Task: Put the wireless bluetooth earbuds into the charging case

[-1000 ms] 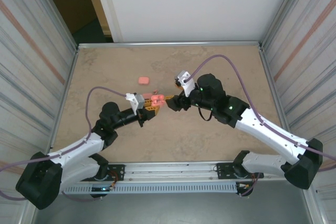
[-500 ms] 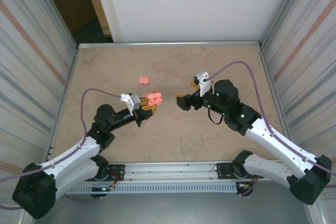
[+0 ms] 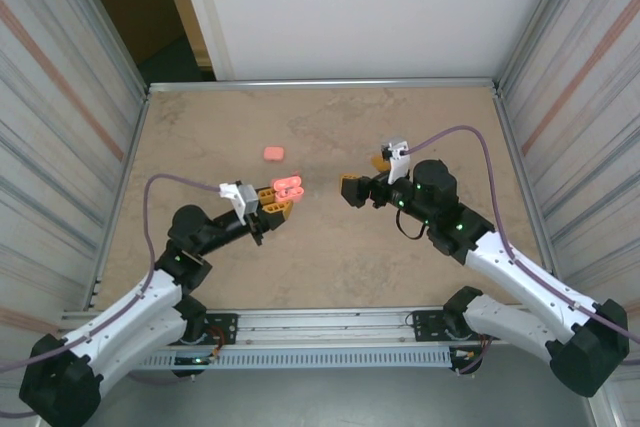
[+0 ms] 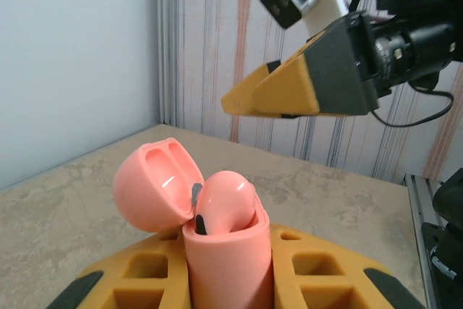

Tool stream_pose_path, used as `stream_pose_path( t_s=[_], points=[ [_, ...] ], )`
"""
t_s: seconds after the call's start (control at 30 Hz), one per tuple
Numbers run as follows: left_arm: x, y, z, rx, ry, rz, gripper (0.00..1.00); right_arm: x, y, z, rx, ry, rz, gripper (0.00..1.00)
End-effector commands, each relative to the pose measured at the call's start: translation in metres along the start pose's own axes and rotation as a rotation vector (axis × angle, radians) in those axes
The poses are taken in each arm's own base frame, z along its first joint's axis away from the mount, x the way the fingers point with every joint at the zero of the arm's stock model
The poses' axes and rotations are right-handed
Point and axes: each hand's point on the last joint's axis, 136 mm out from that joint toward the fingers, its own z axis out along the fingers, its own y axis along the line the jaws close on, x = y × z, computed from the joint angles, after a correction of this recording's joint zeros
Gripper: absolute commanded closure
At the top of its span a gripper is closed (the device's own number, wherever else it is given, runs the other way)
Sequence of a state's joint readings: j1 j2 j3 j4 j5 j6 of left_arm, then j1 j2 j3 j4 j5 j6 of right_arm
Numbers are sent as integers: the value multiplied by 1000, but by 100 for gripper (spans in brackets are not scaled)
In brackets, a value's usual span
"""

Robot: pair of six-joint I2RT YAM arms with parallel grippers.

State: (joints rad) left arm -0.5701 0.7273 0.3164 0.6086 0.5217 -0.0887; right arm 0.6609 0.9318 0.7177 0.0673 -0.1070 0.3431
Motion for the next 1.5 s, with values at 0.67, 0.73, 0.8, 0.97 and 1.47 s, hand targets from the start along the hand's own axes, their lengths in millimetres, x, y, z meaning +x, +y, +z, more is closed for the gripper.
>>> stream_pose_path(
  t_s=[0.67, 0.73, 0.8, 0.97, 1.47],
  points=[
    [-30, -11, -13, 4, -53, 77, 100, 43, -30, 100, 153, 348, 210, 20],
    [-30, -11, -14, 4, -53, 80, 100, 49, -34, 109, 162, 371, 214, 21],
    [-30, -12, -15, 1, -54, 83, 100, 54, -37, 118, 173, 392, 220, 23],
    [-31, -13, -17, 0, -60, 87, 100, 70, -47, 141, 198, 452, 237, 29],
    [-28, -13, -23, -15, -51, 101, 100, 107, -78, 200, 276, 553, 282, 37]
  ],
)
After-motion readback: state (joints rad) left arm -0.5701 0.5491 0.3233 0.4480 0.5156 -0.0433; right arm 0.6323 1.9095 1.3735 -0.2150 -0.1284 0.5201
